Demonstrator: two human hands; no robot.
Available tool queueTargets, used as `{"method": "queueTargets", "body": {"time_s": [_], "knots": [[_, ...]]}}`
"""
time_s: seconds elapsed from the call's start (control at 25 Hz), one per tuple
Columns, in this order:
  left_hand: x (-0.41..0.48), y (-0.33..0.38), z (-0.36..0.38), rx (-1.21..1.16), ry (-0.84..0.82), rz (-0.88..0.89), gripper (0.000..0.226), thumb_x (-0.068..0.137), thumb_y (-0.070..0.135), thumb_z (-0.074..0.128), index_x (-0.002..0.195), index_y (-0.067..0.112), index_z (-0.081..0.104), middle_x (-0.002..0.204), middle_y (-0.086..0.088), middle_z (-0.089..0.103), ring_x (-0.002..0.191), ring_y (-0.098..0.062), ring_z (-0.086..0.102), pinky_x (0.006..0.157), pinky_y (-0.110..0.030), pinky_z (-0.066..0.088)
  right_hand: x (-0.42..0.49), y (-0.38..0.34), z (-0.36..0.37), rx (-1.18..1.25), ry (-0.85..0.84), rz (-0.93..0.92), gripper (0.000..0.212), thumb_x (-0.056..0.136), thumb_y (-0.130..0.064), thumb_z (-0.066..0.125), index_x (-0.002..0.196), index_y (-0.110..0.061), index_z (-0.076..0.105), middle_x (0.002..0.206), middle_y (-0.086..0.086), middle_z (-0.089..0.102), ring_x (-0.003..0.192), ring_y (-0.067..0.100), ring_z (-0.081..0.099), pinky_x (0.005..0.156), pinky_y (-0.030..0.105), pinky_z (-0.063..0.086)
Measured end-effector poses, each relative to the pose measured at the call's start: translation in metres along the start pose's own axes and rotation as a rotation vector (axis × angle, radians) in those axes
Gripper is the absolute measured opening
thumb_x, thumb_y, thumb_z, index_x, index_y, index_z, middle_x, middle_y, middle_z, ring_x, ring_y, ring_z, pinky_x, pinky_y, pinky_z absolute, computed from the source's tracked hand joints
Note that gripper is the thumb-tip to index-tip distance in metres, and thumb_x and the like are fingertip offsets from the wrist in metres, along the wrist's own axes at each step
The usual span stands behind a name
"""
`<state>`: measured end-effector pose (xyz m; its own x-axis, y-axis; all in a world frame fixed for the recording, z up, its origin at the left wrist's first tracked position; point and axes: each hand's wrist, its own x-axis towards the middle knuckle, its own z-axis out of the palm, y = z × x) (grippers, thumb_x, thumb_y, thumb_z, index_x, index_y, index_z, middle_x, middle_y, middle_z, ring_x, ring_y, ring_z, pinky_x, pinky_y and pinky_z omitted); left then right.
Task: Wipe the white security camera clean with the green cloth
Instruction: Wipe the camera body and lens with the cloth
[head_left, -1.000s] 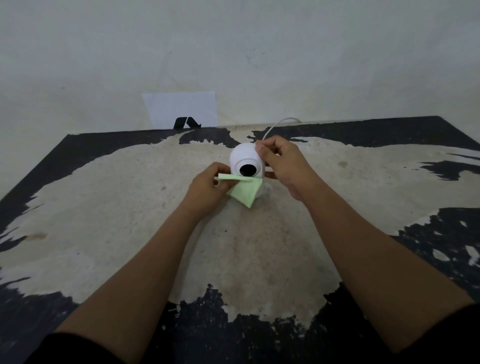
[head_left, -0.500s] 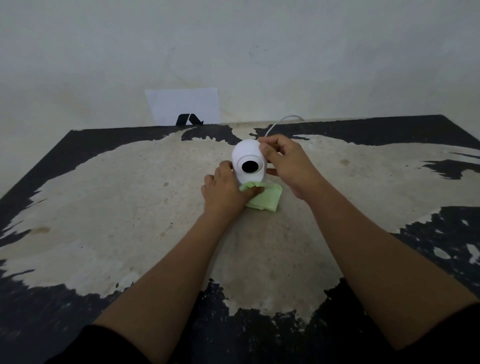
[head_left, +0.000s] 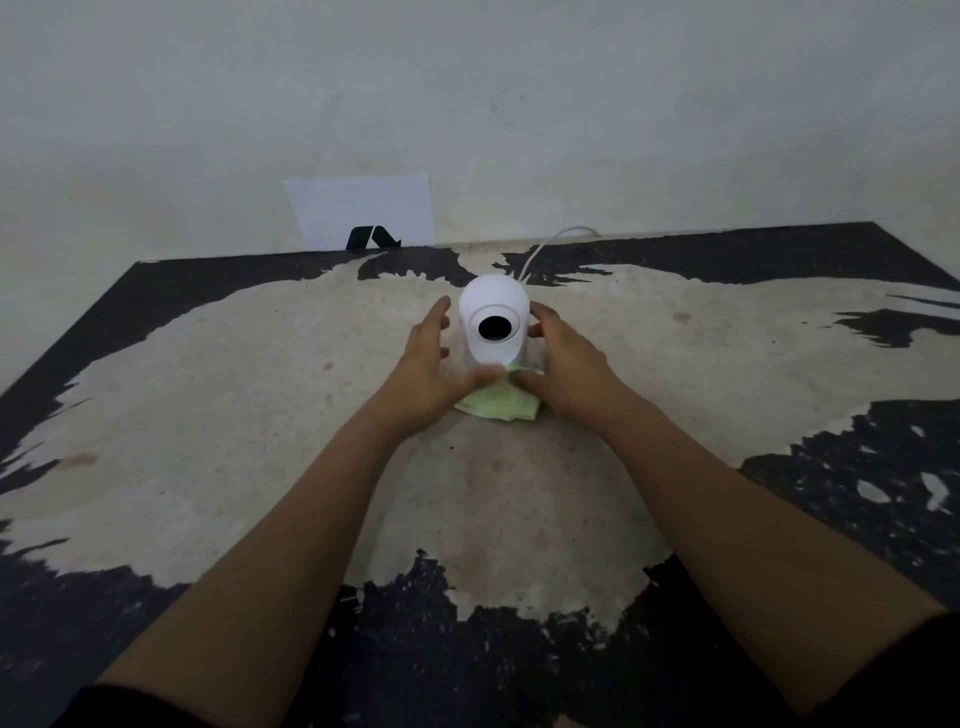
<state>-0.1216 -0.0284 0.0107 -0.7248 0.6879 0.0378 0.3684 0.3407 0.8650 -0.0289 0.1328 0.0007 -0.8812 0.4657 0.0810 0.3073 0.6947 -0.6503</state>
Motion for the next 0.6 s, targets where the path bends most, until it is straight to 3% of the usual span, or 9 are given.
{"method": "queueTargets", "body": {"time_s": [0.12,0.2,0.28,0.44,0.6], "knots": [[0.006,0.015,-0.009,-0.212,0.032,0.007,0.051,0.095,0.045,0.042,0.143,0.032,0.031,0.137,0.001,0.049,0.12,-0.019,0.053,0.091,-0.031,0.047,0.002,0.0,0.004,0.053,0.007,0.016,0.086,0.07,-0.041,0.075,0.142,-0.03,0.028,0.135,0.003,0.055,0.121,0.027,0.053,0.099,0.053,0.042],[0.01,0.018,-0.01,-0.213,0.049,0.013,0.04,0.099,0.041,0.035,0.135,0.028,0.045,0.127,0.002,0.056,0.113,-0.017,0.058,0.076,-0.016,0.049,0.005,-0.003,0.008,0.082,0.026,0.049,0.087,0.066,-0.047,0.077,0.138,-0.028,0.032,0.134,0.003,0.056,0.119,0.026,0.054,0.096,0.053,0.043],[0.012,0.016,-0.011,-0.175,0.067,0.042,0.038,0.099,0.039,0.037,0.132,0.027,0.05,0.125,0.004,0.058,0.111,-0.011,0.057,0.074,-0.008,0.044,0.008,-0.013,0.014,0.093,0.078,0.11,0.088,0.063,-0.052,0.078,0.135,-0.023,0.035,0.131,0.005,0.056,0.118,0.03,0.054,0.096,0.052,0.043],[0.013,0.01,-0.011,-0.134,0.076,0.073,0.039,0.097,0.041,0.04,0.132,0.027,0.051,0.124,0.008,0.059,0.112,-0.005,0.054,0.087,-0.015,0.039,0.007,-0.036,0.034,0.05,0.248,0.225,0.094,0.062,-0.058,0.076,0.134,-0.016,0.032,0.131,0.011,0.05,0.12,0.035,0.047,0.096,0.047,0.035],[0.016,0.006,-0.01,-0.133,0.084,0.078,0.042,0.096,0.044,0.041,0.131,0.026,0.052,0.125,0.003,0.061,0.11,-0.01,0.059,0.1,-0.036,0.047,0.001,-0.029,0.041,0.0,0.254,0.191,0.099,0.061,-0.048,0.08,0.138,-0.018,0.026,0.137,0.009,0.043,0.121,0.035,0.044,0.095,0.047,0.032]]}}
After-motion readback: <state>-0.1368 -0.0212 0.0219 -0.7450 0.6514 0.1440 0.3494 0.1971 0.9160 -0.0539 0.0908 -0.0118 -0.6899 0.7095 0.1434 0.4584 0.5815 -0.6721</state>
